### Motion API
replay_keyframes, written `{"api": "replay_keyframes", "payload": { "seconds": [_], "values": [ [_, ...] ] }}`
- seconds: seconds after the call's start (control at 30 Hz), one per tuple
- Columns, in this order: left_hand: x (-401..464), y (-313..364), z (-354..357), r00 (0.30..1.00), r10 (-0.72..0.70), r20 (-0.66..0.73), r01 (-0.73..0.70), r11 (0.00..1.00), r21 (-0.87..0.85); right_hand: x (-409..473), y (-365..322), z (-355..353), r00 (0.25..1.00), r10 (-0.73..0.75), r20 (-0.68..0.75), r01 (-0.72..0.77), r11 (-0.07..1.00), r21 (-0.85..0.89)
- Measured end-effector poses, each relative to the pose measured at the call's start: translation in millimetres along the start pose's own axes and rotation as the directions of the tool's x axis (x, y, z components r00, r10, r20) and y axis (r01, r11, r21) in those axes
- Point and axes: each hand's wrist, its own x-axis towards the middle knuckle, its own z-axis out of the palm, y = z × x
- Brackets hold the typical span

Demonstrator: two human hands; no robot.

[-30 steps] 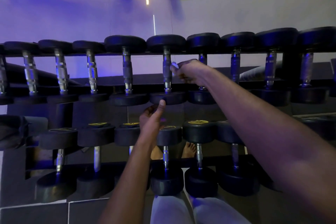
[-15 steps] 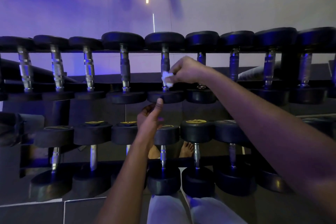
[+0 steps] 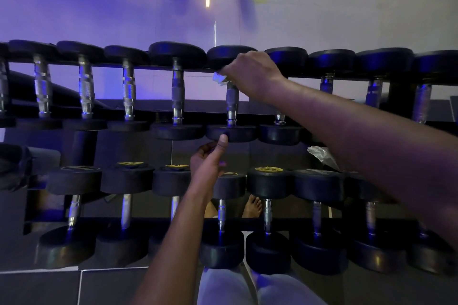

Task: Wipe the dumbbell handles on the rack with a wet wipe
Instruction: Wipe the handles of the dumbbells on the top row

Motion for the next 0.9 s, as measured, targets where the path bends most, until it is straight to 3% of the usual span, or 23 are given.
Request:
{"api": "replay_keyframes", "payload": {
  "seconds": [0.4,0.77,0.9],
  "values": [
    [-4,5,0,0.999,0.0,-0.034,0.001,1.0,0.031,4,-21,-26,0.962,-0.135,0.239,0.164,0.981,-0.107],
    [-5,5,-1,0.999,-0.01,-0.031,0.011,0.999,0.049,-15,-37,-7,0.905,-0.237,0.354,0.209,0.971,0.115],
    [-7,4,2,0.999,0.0,-0.036,0.001,0.999,0.032,-28,-37,9,0.928,-0.196,0.317,0.079,0.935,0.347]
  ]
}}
